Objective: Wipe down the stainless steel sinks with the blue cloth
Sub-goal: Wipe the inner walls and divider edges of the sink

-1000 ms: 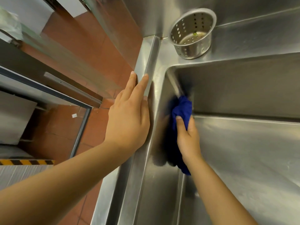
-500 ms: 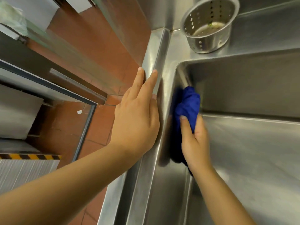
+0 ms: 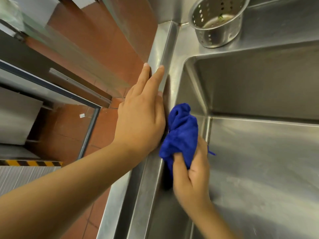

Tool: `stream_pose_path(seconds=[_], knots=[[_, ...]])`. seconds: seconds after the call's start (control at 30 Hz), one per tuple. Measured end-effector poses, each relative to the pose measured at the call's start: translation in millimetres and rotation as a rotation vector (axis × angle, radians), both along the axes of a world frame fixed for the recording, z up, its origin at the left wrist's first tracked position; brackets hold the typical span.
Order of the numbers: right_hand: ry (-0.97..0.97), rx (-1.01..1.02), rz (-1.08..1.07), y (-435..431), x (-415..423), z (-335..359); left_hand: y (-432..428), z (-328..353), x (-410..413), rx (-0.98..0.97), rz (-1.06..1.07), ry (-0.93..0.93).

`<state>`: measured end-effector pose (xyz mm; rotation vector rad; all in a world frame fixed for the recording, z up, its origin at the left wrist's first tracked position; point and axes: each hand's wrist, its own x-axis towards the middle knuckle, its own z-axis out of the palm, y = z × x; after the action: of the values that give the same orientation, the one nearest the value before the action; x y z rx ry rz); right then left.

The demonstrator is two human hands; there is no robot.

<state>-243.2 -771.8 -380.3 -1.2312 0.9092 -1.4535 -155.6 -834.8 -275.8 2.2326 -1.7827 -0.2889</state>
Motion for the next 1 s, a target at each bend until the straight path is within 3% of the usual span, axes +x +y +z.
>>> stream_pose_path(seconds=[0.17, 0.27, 0.4, 0.57, 0.7, 0.9, 1.0], knots=[[-0.002, 0.399, -0.070, -46, 6, -46, 0, 2, 1, 0.011, -0.012, -0.032], [0.029, 0.248, -0.088, -18, 3, -25, 0, 2, 2, -0.006, -0.007, -0.019], [0.003, -0.001, 0.043, 35, -1, 0, 0, 1, 2, 0.006, -0.016, -0.034], [0.024, 0.162, -0.081, -23, 8, -56, 0, 1, 2, -0.005, -0.010, -0.039], [-0.027, 0.481, -0.061, -63, 7, -87, -1, 0, 2, 0.004, -0.018, -0.051], [-0.026, 0.219, -0.020, 19, 4, -40, 0, 1, 2, -0.008, -0.012, -0.021], [0.058, 0.218, -0.046, -3, 3, -58, 0, 0, 2, 0.001, -0.025, -0.038]])
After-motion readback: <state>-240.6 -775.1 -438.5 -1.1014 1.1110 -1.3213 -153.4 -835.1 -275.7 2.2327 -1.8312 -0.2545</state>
